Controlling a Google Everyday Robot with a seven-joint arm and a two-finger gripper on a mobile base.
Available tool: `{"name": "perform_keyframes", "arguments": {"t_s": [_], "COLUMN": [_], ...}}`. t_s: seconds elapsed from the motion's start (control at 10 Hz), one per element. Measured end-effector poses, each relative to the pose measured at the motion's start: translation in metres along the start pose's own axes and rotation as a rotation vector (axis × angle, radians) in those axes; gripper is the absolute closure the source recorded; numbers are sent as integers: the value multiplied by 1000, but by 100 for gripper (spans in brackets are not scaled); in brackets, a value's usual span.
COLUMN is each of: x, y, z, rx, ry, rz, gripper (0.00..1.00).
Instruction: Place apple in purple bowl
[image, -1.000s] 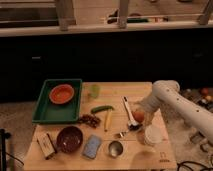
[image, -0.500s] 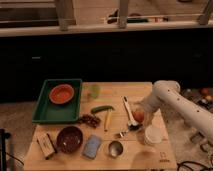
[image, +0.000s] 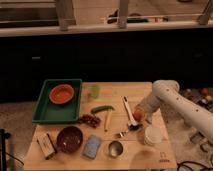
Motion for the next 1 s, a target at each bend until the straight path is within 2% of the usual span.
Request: {"name": "perform_keyframes", "arguments": {"t_s": [0.2,0.3,0.7,1.0], "x": [0,0,-3,-8], "y": [0,1,1,-6], "z": [1,2,0,-25], "rx": [-11,-17,-30,2], "ry": [0,0,16,44], "rz": [-1,0,-6,-16], "gripper": [98,100,100,100]}}
